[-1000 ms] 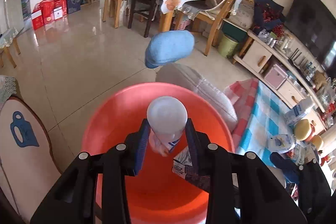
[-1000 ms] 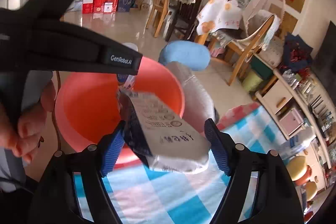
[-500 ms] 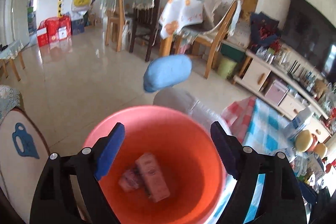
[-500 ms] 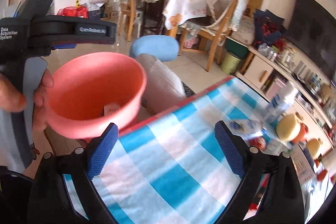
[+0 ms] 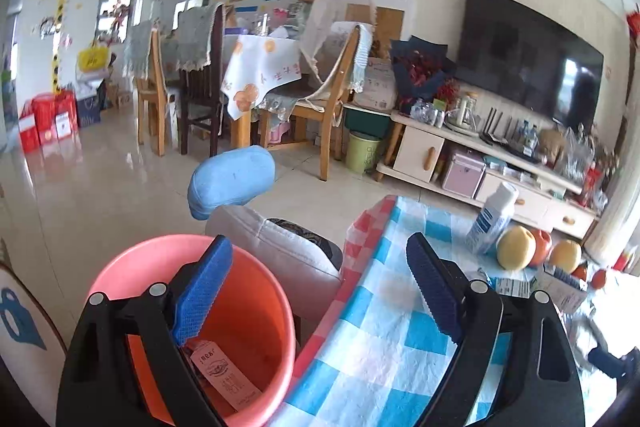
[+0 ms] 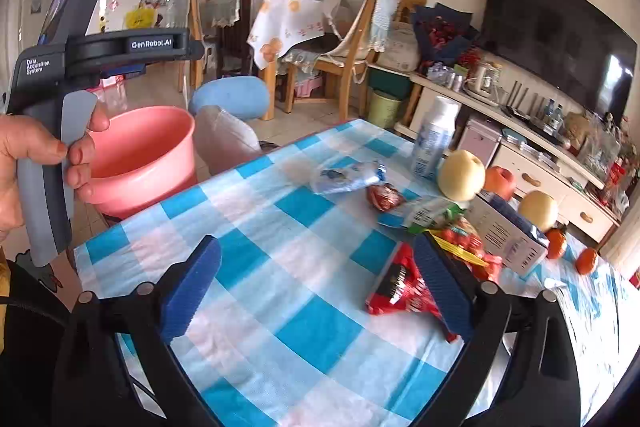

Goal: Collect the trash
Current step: 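Bring both tools back over the table toward the next bottle and envelope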

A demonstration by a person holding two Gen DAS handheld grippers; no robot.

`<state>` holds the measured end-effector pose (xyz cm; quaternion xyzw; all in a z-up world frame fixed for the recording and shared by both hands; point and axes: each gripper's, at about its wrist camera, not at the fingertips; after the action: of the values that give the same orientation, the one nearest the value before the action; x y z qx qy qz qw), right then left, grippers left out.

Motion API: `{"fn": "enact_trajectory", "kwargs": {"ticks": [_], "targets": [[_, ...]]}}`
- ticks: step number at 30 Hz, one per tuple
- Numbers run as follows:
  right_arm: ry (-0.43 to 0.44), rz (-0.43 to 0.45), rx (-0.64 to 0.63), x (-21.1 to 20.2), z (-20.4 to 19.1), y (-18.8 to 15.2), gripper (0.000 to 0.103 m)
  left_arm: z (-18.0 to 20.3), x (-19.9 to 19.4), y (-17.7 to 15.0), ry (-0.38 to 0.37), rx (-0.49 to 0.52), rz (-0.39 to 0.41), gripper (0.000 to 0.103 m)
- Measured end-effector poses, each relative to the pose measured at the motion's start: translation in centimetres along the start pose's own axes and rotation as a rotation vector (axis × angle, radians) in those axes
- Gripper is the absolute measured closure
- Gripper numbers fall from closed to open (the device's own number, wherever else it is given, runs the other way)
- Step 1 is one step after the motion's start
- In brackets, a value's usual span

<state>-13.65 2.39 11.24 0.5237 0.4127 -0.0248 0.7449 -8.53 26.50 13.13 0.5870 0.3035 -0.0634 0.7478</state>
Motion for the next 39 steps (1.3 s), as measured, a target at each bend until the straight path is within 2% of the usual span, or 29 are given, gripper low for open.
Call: {"fn": "enact_trajectory", "kwargs": {"ticks": [9, 16, 25, 32, 36, 39], "targets": [[-0.016, -0.019, 0.112, -1.6, 5.4, -3.3, 0.004, 7.0, 0.2, -2.6, -0.135, 0.185, -0.083, 0.013], [-0.023, -0.06, 0.205, -2.1, 9.7, -5.6, 0.004, 10.1, 0.9, -4.2, -0.221, 0.194, -0.149, 0.013], [-0.055, -0.094, 0.278, -3.0, 13.9, -7.3, 0.004, 15.1, 0.9, -6.6, -0.273, 0.303, -0.183, 0.013], [-0.106, -0.114, 0.358, -3.7, 17.3, -8.4, 0.004, 18.9, 0.9, -8.4, -0.326, 0.401, -0.238, 0.013], [-0.132, -0.114, 0.4, -4.3, 19.4, -9.1, 0.004, 20.7, 1.5, -9.5, -0.387, 0.432, -0.311, 0.013], [-0.166, -0.114, 0.426, -4.9, 21.0, -9.6, 0.004, 21.1, 2.4, -9.5, -0.358, 0.441, -0.324, 0.013]]}}
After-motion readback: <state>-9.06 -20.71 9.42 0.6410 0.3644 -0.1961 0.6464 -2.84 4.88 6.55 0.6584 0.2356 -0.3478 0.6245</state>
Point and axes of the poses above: each gripper's, at about its wrist camera, not at the fingertips, and x roughly the way its jaws point, z to its right, y to its top, and after that the axes turned 5 degrees about -z, right-handed
